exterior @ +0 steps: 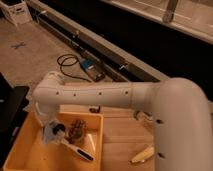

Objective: Place towel in table surface

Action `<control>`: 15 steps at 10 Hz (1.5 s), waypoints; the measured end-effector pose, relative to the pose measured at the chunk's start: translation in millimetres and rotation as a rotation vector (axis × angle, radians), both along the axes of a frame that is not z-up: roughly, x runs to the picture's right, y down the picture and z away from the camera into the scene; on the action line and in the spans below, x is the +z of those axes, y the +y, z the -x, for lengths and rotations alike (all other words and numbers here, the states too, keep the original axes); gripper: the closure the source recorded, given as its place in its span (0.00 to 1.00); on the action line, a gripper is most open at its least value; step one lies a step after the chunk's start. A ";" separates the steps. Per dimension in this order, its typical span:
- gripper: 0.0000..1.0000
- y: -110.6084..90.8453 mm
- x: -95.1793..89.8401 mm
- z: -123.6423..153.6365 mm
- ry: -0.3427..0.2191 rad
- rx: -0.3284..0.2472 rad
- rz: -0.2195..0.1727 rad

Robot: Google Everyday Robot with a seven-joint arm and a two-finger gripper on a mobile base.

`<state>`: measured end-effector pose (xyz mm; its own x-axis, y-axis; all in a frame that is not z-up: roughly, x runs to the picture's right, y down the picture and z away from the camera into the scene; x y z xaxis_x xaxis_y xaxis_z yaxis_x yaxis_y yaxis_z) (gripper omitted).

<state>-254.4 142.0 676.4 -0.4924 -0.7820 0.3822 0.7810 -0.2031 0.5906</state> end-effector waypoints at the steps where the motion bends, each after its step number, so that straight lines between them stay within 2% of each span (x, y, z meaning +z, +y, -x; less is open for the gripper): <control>1: 1.00 -7.2 -1.0 -16.9 0.031 0.031 -0.004; 3: 1.00 -25.9 -5.1 -69.8 0.139 0.124 -0.010; 5: 1.00 -38.9 -7.3 -116.8 0.250 0.182 0.002; 6: 1.00 -42.1 -7.7 -132.5 0.285 0.200 0.010; 7: 1.00 -43.2 -7.6 -140.8 0.304 0.209 0.015; 13: 1.00 -42.7 -6.8 -139.8 0.311 0.211 0.017; 15: 1.00 -49.3 5.4 -154.0 0.371 0.249 0.017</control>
